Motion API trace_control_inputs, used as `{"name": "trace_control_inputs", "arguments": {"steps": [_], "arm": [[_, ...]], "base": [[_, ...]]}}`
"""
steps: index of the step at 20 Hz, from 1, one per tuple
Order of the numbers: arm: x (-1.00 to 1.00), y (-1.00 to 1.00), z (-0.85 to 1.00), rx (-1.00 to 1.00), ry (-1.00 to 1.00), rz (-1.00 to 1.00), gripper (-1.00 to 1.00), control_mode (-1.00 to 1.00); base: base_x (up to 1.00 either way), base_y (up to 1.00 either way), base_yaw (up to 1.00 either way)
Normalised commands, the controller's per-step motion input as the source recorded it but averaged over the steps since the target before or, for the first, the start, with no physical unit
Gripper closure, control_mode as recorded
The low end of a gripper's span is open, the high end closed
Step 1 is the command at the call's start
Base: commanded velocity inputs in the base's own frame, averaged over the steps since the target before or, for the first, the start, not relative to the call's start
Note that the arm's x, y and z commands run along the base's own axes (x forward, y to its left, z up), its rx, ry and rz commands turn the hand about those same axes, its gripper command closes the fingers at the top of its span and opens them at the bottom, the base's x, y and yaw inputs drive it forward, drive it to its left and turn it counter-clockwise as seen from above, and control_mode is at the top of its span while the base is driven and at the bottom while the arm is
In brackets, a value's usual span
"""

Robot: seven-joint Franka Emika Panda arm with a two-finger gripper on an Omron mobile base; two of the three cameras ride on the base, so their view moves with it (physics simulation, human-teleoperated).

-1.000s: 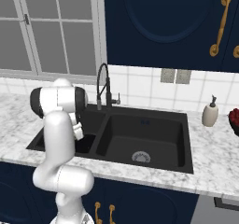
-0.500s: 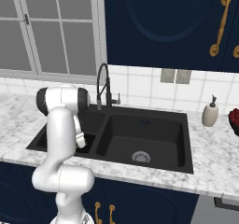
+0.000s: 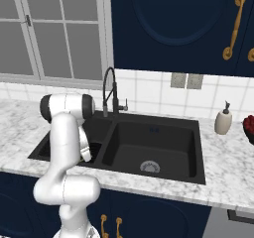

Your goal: Pick the pan and sponge and place them into the sink. Then turn on the water.

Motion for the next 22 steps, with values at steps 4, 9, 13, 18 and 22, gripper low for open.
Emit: {"name": "trace_control_inputs", "arguments": {"steps": [4,9,13,18,22], "arm": [[0.01,0.00,0.01,0.00,-0.08,-0.01,-1.00,-1.00],[0.00,0.00,0.26,0.00,-0.09,0.00,-1.00,-1.00],[-0.06,0.00,0.58,0.00,-0.16,0.00,-1.00,-1.00],[-0.43,0.00,0.92,0.00,-0.34,0.00,-1.00,-1.00],[-0.43,0.08,0.89,0.00,-0.30,0.00,-1.00,-1.00]], "base": [[0.00,0.00,0.00],[0.00,0.00,0.00],[0.00,0.00,0.00],[0.00,0.00,0.00],[0.00,0.00,0.00]]}}
